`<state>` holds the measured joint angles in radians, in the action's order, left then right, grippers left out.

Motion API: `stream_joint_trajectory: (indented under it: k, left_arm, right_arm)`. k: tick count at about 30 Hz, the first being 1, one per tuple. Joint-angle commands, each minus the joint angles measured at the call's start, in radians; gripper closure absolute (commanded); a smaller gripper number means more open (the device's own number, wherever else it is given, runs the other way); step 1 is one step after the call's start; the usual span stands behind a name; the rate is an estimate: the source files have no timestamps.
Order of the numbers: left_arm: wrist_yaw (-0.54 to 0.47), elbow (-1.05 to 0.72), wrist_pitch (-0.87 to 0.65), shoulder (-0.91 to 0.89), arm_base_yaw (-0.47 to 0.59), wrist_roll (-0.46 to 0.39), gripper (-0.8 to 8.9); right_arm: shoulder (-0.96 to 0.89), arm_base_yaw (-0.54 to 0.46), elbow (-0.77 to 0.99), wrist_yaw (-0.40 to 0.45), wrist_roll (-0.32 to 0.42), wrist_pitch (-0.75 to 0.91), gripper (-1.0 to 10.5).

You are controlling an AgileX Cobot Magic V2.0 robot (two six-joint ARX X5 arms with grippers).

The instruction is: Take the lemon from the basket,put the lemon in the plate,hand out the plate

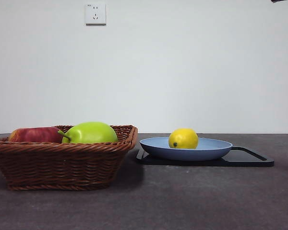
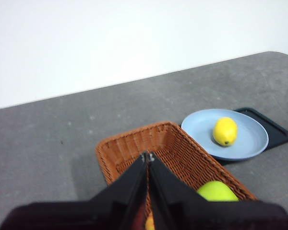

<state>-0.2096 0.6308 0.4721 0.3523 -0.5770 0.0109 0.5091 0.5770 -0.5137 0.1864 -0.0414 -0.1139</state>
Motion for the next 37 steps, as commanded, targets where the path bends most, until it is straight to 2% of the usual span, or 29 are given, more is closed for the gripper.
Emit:
stream_joint_trajectory:
  k: [1,12,15,19,24,28,32,37]
  left_arm:
    - [0.002,0.004,0.0,0.006,-0.004,0.012,8.05]
    - [0.006,0.003,0.002,-0.002,-0.008,0.011,8.05]
    - [-0.019,0.003,0.016,-0.045,0.013,-0.007,8.06]
    - [-0.024,-0.018,0.034,-0.134,0.123,-0.013,8.06]
    - [-0.013,-0.134,-0.078,-0.211,0.331,-0.024,8.05]
    - [0.112,-0.272,-0.19,-0.247,0.484,-0.025,8.05]
    - [0.203,-0.393,-0.291,-0.26,0.56,-0.039,8.05]
    - [0.27,-0.505,-0.325,-0.283,0.608,-0.038,8.05]
  right_arm:
    - [0.001,0.007,-0.005,0.003,-0.013,0.01,9.4]
    - [0.001,0.007,-0.005,0.004,-0.013,0.01,9.4]
    - [0.0,0.007,-0.005,0.004,-0.013,0.01,9.4]
    - [0.001,0.007,-0.005,0.004,-0.013,0.01,9.4]
    - [0.001,0.007,-0.005,0.004,-0.013,0.01,9.4]
    - [0.001,0.007,-0.005,0.004,-0.013,0.01,9.4]
    - [0.001,0.007,-0.005,0.004,-0.013,0.01,9.4]
    - [0.001,0.007,-0.005,0.004,-0.013,0.01,9.4]
